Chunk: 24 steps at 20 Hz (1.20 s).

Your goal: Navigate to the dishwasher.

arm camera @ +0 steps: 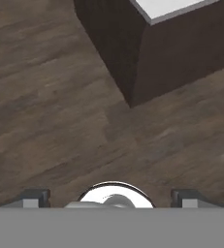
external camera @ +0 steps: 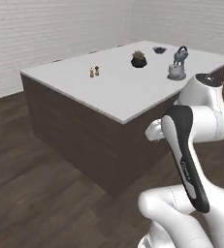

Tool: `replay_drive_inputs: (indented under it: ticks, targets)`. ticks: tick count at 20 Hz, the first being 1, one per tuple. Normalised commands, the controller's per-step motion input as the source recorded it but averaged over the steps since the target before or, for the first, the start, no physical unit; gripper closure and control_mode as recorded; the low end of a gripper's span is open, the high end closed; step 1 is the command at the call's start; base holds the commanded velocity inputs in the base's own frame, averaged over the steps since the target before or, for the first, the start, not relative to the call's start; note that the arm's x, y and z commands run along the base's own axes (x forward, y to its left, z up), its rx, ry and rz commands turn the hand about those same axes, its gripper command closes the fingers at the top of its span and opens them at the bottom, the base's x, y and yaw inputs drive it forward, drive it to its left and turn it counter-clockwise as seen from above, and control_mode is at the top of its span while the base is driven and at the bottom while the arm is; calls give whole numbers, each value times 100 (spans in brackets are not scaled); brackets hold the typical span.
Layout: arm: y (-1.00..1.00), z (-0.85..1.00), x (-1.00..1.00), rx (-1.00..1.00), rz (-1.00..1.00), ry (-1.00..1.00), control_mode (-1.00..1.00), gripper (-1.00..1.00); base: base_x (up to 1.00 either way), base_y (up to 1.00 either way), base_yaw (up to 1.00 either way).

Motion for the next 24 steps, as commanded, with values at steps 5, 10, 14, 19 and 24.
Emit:
replay_drive_inputs:
  ticks: [5,10,14,19,24]
  targets:
    - [0,0,0,0,0,0,100,-100,0,-56,-85]
    - [0,0,0,0,0,0,100,-100,14,-4,-89]
    - [0,0,0,0,0,0,100,-100,34,0,-83]
    - [0,0,0,0,0,0,100,-100,89,5,-64]
    - [0,0,0,0,0,0,100,-100,100,0,-49]
